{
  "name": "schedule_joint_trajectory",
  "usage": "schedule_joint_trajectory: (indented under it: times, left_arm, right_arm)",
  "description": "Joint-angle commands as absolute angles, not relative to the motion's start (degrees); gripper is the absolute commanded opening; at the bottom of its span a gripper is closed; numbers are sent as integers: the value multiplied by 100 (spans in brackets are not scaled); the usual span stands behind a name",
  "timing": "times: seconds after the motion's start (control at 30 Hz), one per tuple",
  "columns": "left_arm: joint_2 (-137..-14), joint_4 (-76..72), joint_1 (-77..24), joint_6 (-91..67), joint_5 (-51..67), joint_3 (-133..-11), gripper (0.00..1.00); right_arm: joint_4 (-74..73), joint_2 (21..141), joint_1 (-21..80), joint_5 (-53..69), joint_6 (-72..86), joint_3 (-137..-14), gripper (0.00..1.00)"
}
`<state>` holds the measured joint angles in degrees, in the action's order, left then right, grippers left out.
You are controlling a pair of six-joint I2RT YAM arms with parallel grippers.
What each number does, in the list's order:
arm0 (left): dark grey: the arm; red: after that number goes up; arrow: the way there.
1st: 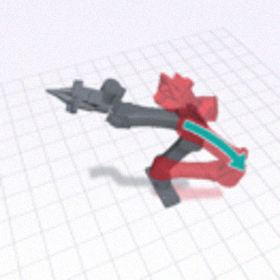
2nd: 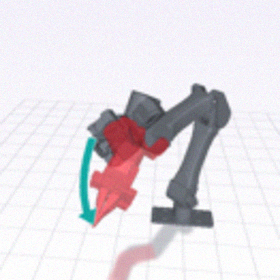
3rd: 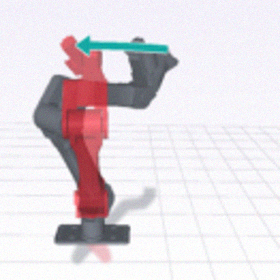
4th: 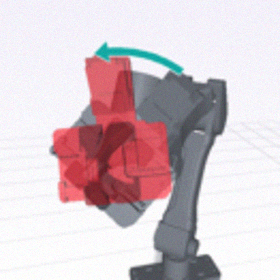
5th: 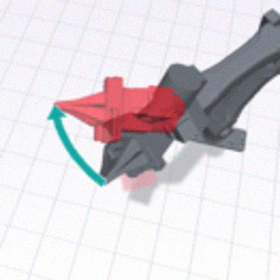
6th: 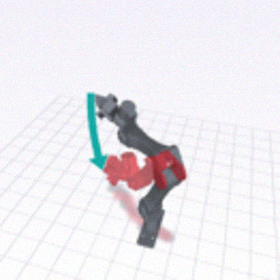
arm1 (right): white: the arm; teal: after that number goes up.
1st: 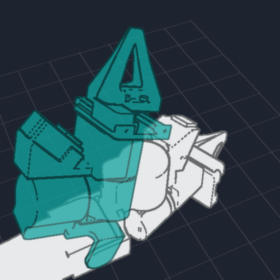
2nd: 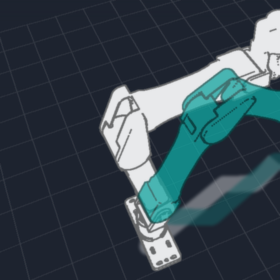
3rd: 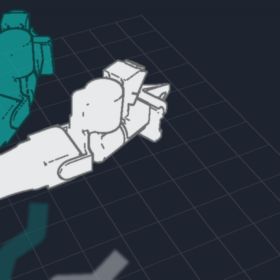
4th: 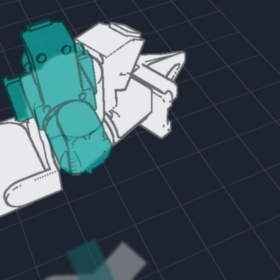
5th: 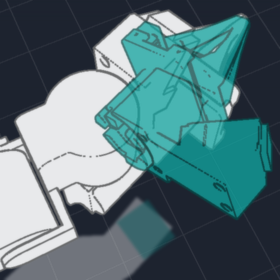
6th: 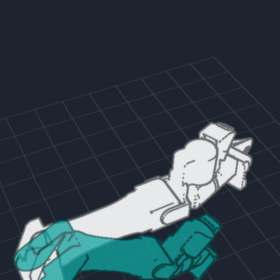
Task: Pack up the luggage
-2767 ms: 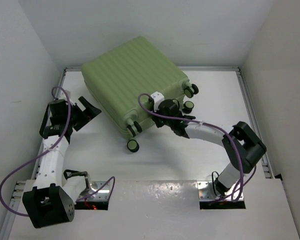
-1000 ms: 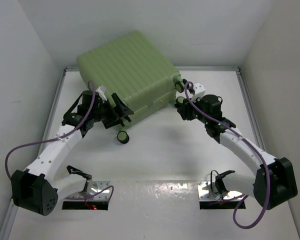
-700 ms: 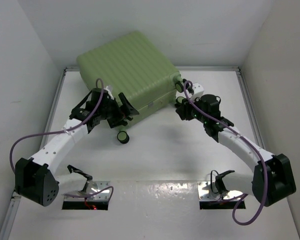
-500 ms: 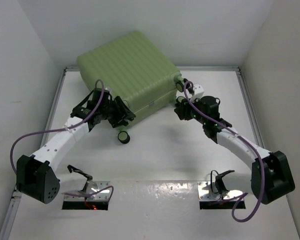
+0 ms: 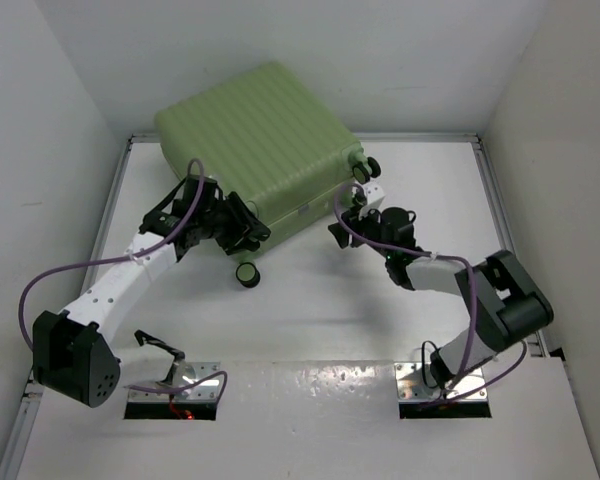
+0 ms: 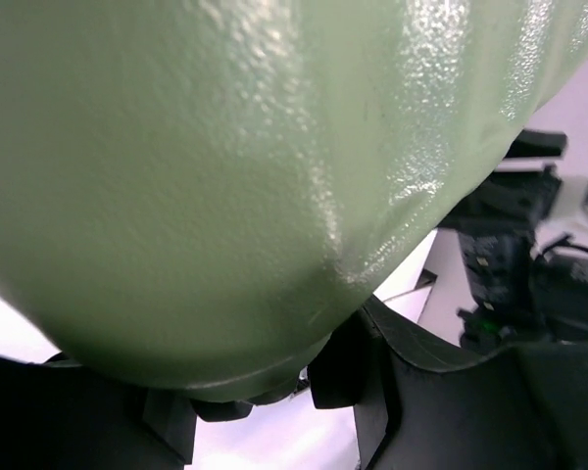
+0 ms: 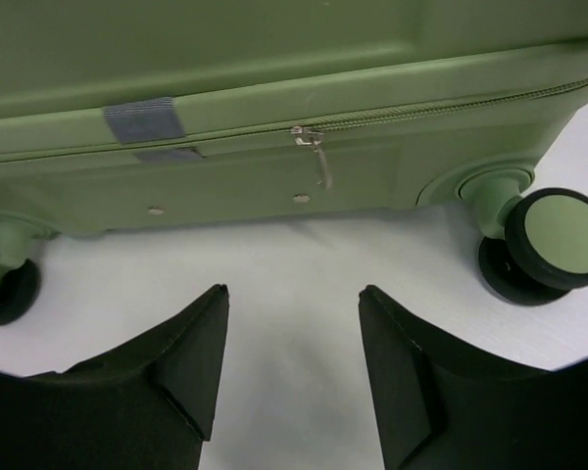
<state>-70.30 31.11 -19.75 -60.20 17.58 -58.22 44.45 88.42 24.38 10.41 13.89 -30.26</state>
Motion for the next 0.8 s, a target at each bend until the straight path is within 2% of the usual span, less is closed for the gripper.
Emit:
schedule_joint_trajectory:
  times: [0.0, 0.27, 0.5, 0.6, 0.7, 0.73, 0.77]
  left_arm:
    - [-7058, 2180, -1820, -5388, 1898, -5819, 0]
    - [-7163, 2013, -1635, -5440, 2224, -5669, 0]
    - [-7321, 1960, -1521, -5440, 2276, -5616, 0]
    - [-7321, 1907, -1468, -5440, 2276, -5555, 0]
    - [-7321, 1907, -1406, -5440, 2276, -5555, 0]
    - [-7321, 1907, -1406, -5440, 2276, -5555, 0]
    - [-7321, 1907, -1354, -5440, 2329, -5555, 0]
  right_arm:
    - [5571, 9184, 2399, 1001, 1309, -3356, 55]
    - [6161, 10273, 2329, 1204, 1520, -3954, 55]
    - [6363, 10801, 2338, 1240, 1494, -4412, 47]
    - [6416, 10977, 2312, 1222, 1511, -4588, 37]
    - [6434, 11092, 2347, 1248, 1486, -4684, 15]
    - [6442, 11109, 2364, 1248, 1468, -4711, 4]
    - [6486, 11118, 2356, 1257, 1468, -4702, 1]
